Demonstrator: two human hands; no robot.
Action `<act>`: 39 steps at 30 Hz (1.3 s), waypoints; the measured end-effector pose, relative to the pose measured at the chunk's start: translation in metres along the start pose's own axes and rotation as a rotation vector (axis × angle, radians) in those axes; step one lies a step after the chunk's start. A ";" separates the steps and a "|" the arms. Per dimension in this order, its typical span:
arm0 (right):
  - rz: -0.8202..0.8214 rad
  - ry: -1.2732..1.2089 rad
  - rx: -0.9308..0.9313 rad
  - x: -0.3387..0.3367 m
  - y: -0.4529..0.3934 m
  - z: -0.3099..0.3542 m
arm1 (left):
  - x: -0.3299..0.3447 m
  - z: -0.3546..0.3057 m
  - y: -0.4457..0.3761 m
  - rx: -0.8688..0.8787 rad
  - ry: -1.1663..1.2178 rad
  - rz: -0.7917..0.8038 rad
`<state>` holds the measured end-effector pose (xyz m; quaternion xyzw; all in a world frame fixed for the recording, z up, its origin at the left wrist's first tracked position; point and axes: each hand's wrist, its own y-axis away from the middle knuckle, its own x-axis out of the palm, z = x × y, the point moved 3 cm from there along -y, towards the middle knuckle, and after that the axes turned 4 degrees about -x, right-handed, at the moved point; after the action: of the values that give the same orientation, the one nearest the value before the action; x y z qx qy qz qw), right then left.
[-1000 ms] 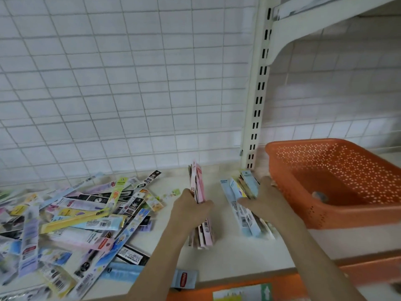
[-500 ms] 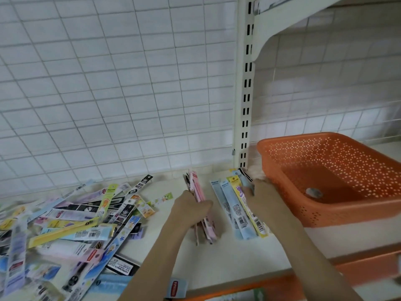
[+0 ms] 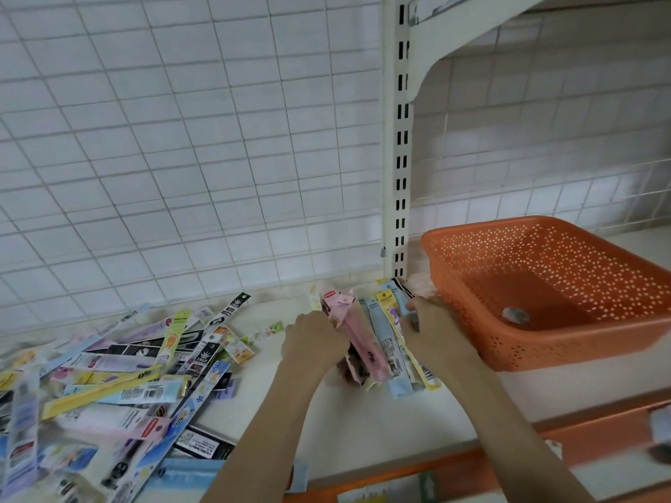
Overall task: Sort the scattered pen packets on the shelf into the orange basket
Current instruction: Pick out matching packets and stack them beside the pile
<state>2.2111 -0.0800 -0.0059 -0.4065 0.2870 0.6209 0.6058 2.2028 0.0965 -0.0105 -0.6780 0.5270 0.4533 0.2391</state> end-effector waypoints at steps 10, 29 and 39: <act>-0.052 0.059 -0.045 0.004 0.005 0.007 | -0.029 0.023 -0.003 0.017 0.117 -0.095; -0.059 0.086 -0.089 0.006 0.008 0.023 | -0.005 0.010 -0.002 0.121 0.026 -0.104; -0.029 0.090 -0.195 0.036 0.015 0.084 | -0.072 0.091 0.031 0.076 0.150 -0.344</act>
<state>2.1857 0.0087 0.0041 -0.4950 0.2461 0.6181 0.5589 2.1381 0.1955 0.0137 -0.7804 0.4366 0.3336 0.2985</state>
